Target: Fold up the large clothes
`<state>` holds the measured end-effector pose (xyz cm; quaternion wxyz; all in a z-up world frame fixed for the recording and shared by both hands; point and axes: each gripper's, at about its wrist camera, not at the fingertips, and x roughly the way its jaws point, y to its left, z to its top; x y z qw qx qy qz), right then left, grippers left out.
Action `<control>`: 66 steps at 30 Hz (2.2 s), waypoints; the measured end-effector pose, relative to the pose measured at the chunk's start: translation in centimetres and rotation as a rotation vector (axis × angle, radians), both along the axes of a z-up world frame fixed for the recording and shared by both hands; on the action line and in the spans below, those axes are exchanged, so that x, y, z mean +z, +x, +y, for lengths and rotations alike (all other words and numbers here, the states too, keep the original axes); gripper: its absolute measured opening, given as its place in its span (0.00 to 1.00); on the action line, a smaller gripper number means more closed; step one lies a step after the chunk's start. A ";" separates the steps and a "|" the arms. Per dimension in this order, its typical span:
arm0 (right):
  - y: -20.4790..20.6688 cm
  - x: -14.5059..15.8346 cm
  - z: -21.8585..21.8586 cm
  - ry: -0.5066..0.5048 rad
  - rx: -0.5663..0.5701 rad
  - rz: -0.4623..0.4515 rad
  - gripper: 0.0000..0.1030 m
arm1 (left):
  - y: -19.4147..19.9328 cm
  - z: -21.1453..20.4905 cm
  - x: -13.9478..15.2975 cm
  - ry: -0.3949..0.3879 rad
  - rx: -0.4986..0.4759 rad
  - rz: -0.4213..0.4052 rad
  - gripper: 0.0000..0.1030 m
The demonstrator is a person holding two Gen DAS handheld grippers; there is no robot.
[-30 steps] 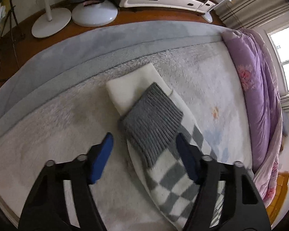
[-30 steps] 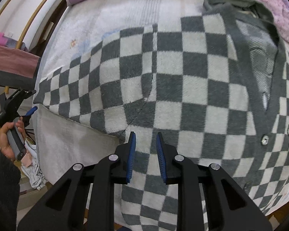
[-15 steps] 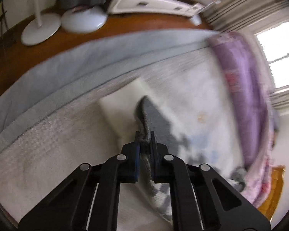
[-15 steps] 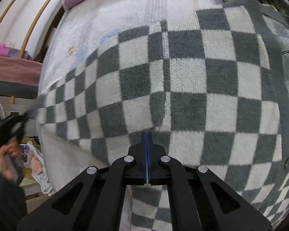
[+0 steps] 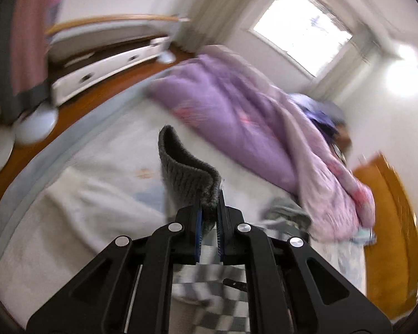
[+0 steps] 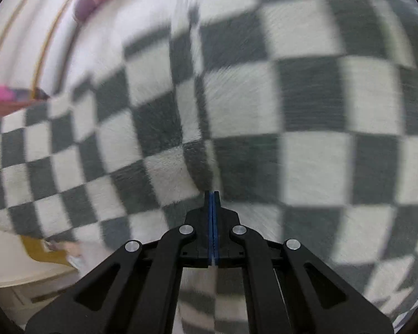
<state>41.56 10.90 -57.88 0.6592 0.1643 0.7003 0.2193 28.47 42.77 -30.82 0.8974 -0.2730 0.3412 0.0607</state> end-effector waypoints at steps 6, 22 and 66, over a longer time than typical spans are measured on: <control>-2.5 4.4 -16.1 0.024 -0.153 -0.090 0.01 | 6.6 -17.9 -0.8 0.021 -0.233 -0.023 0.08; -12.2 5.3 -61.7 -0.297 -0.772 -0.146 0.04 | 15.1 -48.2 -23.0 0.147 -0.469 0.352 0.08; -7.8 22.9 -52.8 -0.098 -0.762 -0.686 0.09 | 12.0 -49.5 -25.9 -0.087 -0.630 0.430 0.45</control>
